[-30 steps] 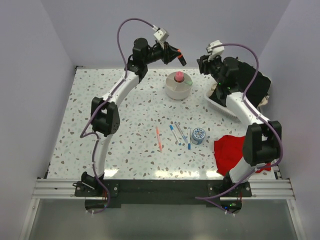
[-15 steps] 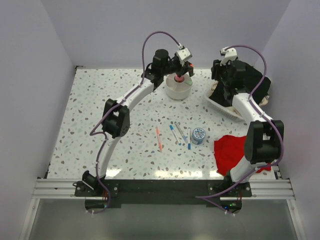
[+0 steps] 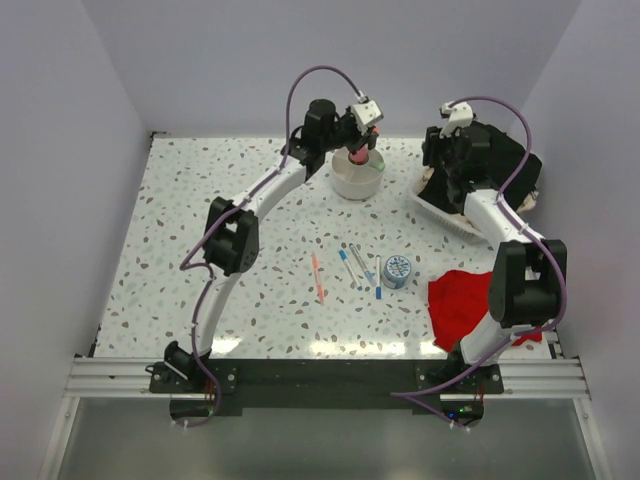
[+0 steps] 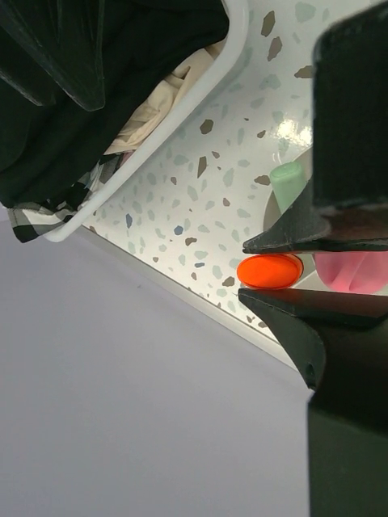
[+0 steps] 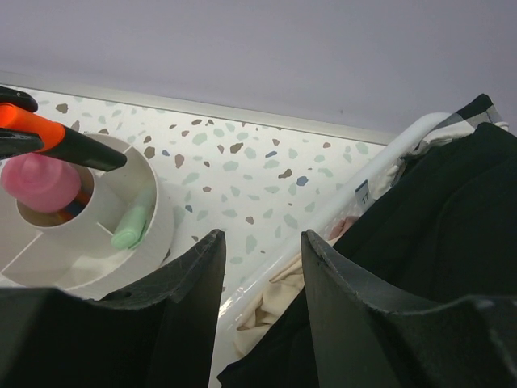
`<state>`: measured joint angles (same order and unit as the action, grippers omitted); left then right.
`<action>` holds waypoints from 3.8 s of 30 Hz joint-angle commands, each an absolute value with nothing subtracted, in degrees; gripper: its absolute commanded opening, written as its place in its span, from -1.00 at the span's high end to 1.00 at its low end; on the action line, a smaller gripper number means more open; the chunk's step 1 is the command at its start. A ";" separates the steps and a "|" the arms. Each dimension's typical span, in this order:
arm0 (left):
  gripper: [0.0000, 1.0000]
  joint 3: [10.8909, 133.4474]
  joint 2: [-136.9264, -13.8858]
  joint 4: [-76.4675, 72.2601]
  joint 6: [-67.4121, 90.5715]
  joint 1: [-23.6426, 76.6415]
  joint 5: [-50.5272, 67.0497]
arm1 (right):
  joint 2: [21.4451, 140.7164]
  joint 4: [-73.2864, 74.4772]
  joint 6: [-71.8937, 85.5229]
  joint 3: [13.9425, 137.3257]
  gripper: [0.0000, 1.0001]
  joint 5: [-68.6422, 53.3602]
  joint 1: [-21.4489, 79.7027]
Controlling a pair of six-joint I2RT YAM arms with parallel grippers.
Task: Sort the stationery into containers
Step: Place the stationery in the storage box, then pick up the pen from the center of the board, then place the pen in the storage box.
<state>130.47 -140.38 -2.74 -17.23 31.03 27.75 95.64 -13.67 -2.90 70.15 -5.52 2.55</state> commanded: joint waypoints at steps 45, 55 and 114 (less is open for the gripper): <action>-0.59 58.22 -80.79 -11.17 -1.95 17.23 -6.84 | 90.87 15.73 -8.80 66.62 -0.14 -22.51 25.91; -0.56 47.73 -71.11 -7.48 6.59 10.46 -3.87 | 100.70 13.97 -0.53 66.97 -0.11 -7.83 33.40; -0.51 63.45 -88.06 -6.59 -2.72 9.84 4.22 | 97.28 -42.17 -7.91 73.65 1.00 -0.19 21.62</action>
